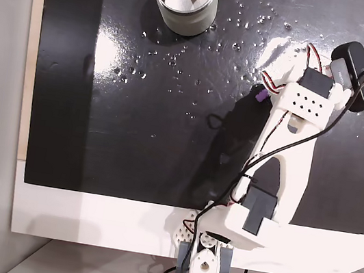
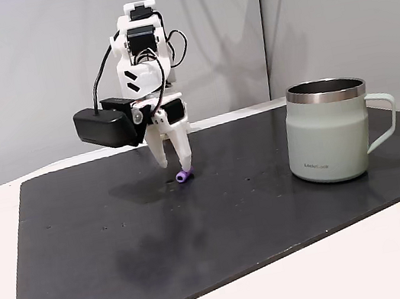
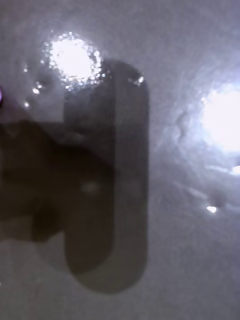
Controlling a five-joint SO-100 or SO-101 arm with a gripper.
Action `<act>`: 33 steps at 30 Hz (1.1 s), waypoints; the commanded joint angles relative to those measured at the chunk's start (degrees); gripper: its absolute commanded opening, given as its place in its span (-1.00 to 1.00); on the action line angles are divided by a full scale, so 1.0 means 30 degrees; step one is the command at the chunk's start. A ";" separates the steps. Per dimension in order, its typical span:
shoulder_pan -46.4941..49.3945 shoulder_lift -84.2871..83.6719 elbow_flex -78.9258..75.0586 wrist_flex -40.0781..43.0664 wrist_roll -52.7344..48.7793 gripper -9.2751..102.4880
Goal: Grasp a pengrip and put it in the cup.
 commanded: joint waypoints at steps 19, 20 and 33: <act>-0.0996 -0.1846 -0.1963 -0.0703 0.0557 -0.83; -0.0996 -0.1787 -0.1875 -0.0762 0.0557 -0.83; -0.1318 0.2285 -0.5713 0.2227 0.3105 -0.83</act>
